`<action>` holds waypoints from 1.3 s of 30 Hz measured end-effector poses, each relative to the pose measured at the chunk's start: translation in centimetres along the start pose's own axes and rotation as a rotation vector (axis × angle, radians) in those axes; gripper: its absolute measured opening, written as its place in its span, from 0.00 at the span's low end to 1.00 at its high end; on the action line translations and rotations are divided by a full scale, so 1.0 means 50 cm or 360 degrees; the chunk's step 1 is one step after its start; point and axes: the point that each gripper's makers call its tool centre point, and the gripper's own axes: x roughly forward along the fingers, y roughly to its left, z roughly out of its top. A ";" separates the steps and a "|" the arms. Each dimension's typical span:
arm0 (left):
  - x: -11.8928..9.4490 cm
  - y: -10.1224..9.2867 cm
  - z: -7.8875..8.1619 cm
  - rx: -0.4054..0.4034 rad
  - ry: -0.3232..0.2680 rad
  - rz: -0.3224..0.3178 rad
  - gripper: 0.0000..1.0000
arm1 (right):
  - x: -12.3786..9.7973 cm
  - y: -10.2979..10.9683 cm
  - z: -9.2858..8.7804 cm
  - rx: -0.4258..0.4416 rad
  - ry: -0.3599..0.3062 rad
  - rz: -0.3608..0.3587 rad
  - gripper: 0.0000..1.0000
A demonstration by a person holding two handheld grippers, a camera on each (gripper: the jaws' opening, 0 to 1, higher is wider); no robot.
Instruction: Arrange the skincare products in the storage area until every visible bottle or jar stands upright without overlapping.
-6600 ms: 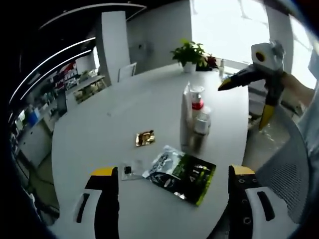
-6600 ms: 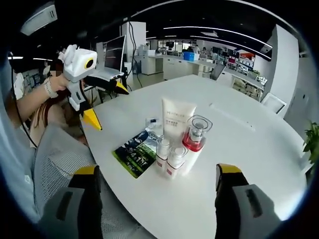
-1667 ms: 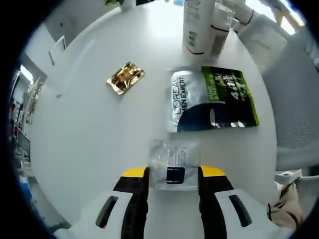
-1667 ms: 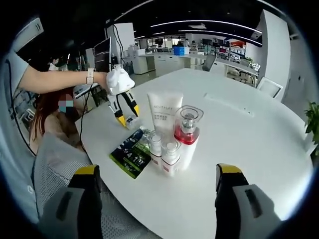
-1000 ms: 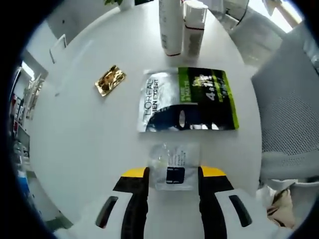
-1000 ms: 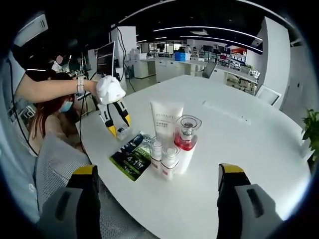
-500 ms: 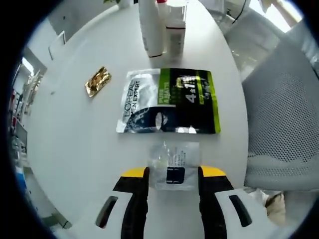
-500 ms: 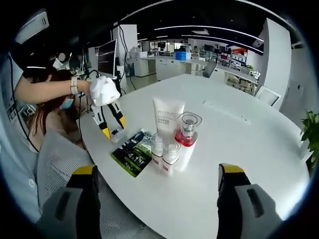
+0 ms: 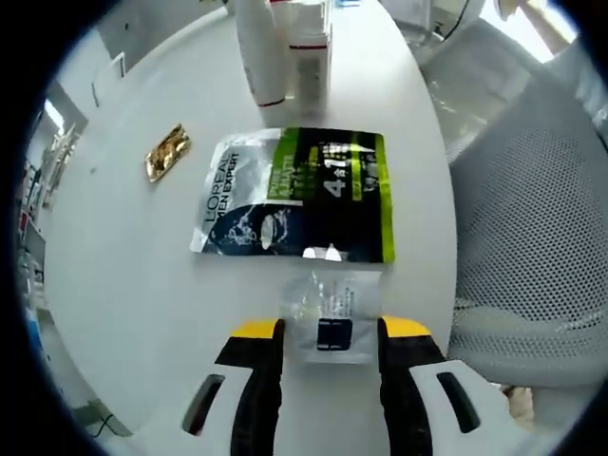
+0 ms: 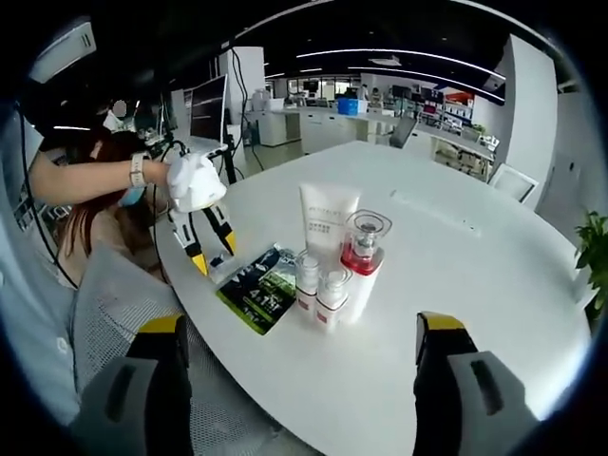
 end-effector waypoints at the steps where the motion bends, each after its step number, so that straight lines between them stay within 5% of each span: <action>1: 0.000 -0.001 0.000 -0.0002 -0.0005 0.0000 0.36 | 0.000 0.001 0.000 0.0007 -0.0005 0.0007 1.00; 21: 0.016 -0.012 -0.001 -0.0010 -0.0031 0.0064 0.39 | 0.002 0.009 -0.015 0.0024 0.0011 0.0031 1.00; 25: 0.018 0.001 0.000 -0.0028 -0.0079 0.0104 0.55 | 0.003 0.011 -0.015 0.0022 0.0016 0.0037 1.00; 39: 0.000 -0.014 0.004 -0.0028 -0.0088 0.0076 0.57 | -0.003 0.008 -0.022 0.0031 0.0023 0.0024 1.00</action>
